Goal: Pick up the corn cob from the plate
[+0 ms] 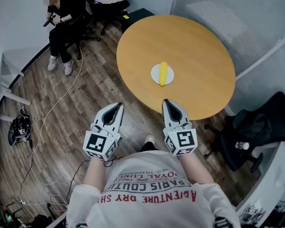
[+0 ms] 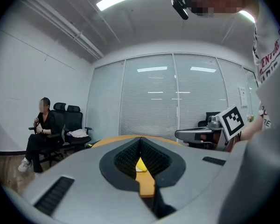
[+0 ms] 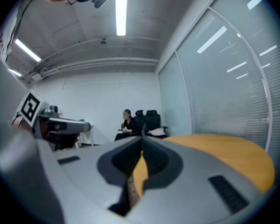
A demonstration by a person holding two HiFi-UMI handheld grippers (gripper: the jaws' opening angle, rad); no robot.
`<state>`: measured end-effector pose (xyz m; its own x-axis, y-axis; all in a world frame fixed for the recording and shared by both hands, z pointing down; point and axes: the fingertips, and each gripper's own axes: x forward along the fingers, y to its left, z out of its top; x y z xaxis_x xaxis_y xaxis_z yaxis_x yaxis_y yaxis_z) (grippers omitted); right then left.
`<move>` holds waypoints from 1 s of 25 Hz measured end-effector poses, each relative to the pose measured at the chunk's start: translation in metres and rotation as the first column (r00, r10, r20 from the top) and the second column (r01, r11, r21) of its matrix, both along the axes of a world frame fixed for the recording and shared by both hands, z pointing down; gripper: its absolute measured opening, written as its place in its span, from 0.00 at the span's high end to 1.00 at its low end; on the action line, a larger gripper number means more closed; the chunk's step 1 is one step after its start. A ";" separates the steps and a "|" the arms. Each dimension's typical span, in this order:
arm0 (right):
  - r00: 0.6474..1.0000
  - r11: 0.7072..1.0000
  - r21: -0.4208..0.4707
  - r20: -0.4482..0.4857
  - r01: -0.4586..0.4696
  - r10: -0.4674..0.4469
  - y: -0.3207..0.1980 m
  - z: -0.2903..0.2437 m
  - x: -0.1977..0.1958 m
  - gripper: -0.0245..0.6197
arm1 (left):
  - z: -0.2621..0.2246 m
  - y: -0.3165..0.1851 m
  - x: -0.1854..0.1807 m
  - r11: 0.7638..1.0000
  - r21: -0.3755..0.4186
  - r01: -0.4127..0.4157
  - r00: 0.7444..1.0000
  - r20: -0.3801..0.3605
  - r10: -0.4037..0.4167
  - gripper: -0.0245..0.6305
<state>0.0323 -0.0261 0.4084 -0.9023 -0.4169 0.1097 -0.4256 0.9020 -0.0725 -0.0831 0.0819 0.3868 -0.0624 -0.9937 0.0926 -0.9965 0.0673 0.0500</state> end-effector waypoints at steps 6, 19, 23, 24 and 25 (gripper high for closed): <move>1.000 1.000 -0.002 -0.015 -0.004 0.004 -0.076 0.007 -0.013 0.92 | -0.006 -0.081 -0.013 0.999 0.035 -0.009 1.000 -0.019 0.010 0.91; 0.989 0.986 -0.090 -0.067 -0.139 0.133 -0.173 0.037 -0.034 0.92 | 0.025 -0.196 -0.045 0.989 -0.020 -0.144 0.988 -0.052 0.143 0.91; 0.975 0.968 -0.135 -0.101 -0.213 0.200 -0.198 0.052 -0.056 0.92 | 0.034 -0.233 -0.073 0.974 -0.038 -0.225 0.973 -0.062 0.223 0.91; 0.969 0.961 -0.148 -0.109 -0.235 0.220 -0.204 0.055 -0.061 0.92 | 0.036 -0.243 -0.079 0.968 -0.042 -0.249 0.967 -0.063 0.246 0.91; 0.964 0.954 -0.156 -0.116 -0.255 0.239 -0.211 0.058 -0.065 0.92 | 0.036 -0.253 -0.086 0.962 -0.044 -0.271 0.961 -0.064 0.268 0.91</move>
<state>-0.0330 -0.2374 0.4660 -0.7556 -0.5936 0.2771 -0.6458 0.7460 -0.1629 -0.1688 -0.1715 0.4225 0.2135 -0.9669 0.1395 -0.9738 -0.1991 0.1103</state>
